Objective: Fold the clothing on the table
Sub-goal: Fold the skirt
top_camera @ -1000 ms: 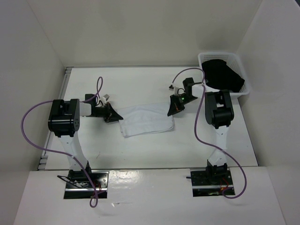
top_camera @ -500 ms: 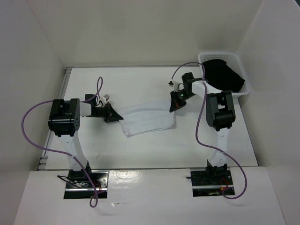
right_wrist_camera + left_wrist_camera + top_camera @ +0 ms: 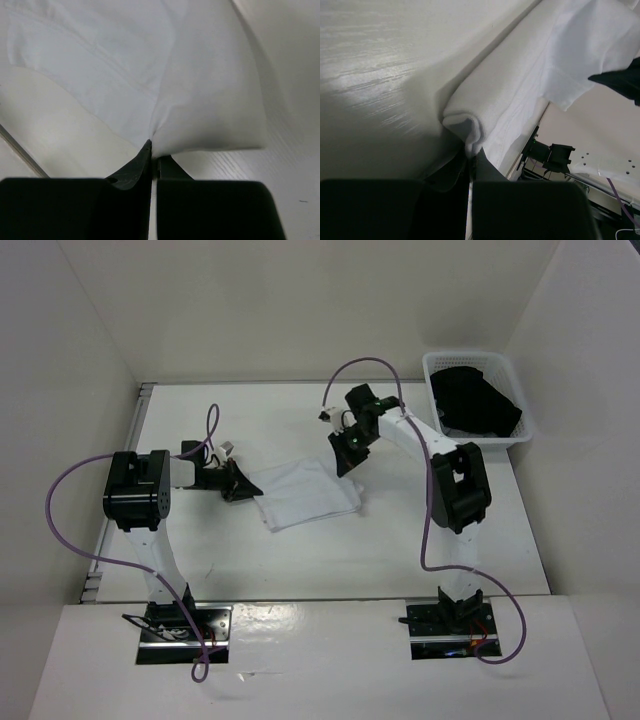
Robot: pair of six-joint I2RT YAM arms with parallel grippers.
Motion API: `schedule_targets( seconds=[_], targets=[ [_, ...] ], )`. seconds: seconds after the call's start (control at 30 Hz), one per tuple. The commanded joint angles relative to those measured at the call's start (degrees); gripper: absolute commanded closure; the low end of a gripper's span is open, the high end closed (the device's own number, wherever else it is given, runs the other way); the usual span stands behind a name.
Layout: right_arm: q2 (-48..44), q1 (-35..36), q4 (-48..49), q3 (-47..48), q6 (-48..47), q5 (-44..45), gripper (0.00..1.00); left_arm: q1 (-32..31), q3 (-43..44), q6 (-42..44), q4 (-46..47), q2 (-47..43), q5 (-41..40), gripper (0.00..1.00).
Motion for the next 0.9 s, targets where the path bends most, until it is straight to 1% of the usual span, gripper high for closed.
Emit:
schedule_targets(
  seconds=[0.0, 0.07, 0.33, 0.63, 0.87],
  targets=[
    [-2.38, 3.50, -2.56, 3.72, -0.71, 1.85, 1.00, 0.41, 0.00, 3.07, -1.37, 2.76, -6.36, 1.00],
    [-2.38, 4.21, -3.17, 4.51, -0.71, 1.85, 1.00, 0.41, 0.00, 3.07, -1.37, 2.23, -6.36, 1.00],
    [0.00, 5.27, -6.07, 10.93, -0.18, -4.03, 1.00, -0.12, 0.00, 2.54, -1.37, 2.23, -6.36, 1.00],
    [6.58, 9.92, -6.60, 15.94, -0.18, -9.66, 1.00, -0.65, 0.00, 2.54, -1.37, 2.23, -5.83, 1.00],
    [11.15, 12.47, -6.07, 21.57, 1.14, -11.34, 1.00, -0.65, 0.53, 2.54, -1.37, 2.23, -5.31, 1.00]
  ],
)
